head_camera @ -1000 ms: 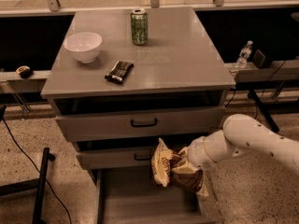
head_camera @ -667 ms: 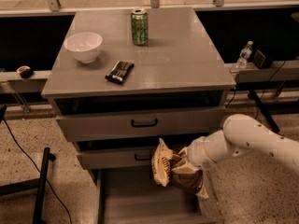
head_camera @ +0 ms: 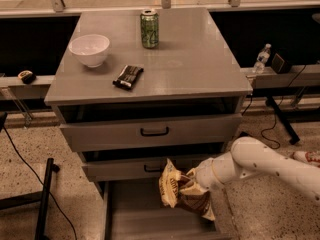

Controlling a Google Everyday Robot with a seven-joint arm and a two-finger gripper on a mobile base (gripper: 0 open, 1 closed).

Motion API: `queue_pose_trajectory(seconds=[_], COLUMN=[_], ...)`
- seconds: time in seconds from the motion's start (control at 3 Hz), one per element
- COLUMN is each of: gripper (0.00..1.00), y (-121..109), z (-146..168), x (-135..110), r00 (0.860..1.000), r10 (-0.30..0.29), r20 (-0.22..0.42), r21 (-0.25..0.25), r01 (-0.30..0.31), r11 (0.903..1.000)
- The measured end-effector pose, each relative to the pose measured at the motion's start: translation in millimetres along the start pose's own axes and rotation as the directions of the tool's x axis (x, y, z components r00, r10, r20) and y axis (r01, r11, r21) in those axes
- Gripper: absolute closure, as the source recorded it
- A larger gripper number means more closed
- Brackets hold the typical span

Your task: Place brown chip bag into bottom drawer

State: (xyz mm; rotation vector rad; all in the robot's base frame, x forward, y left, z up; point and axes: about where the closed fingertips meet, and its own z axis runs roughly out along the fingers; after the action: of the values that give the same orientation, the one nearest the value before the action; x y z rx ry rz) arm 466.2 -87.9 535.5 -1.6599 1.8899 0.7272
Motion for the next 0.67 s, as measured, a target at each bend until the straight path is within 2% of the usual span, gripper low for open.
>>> queue_pose_trajectory(seconds=[0.33,0.67], gripper=[1.0,1.0], y=[-10,-25], z=[56,94], x=[49,79], r00=[0.996,0.988], r10=[0.08,0.138], r20=[0.032,0.068], r21=[0.065,0.138], r01=[-0.082,-0.146], r11=[0.9945,0.9795])
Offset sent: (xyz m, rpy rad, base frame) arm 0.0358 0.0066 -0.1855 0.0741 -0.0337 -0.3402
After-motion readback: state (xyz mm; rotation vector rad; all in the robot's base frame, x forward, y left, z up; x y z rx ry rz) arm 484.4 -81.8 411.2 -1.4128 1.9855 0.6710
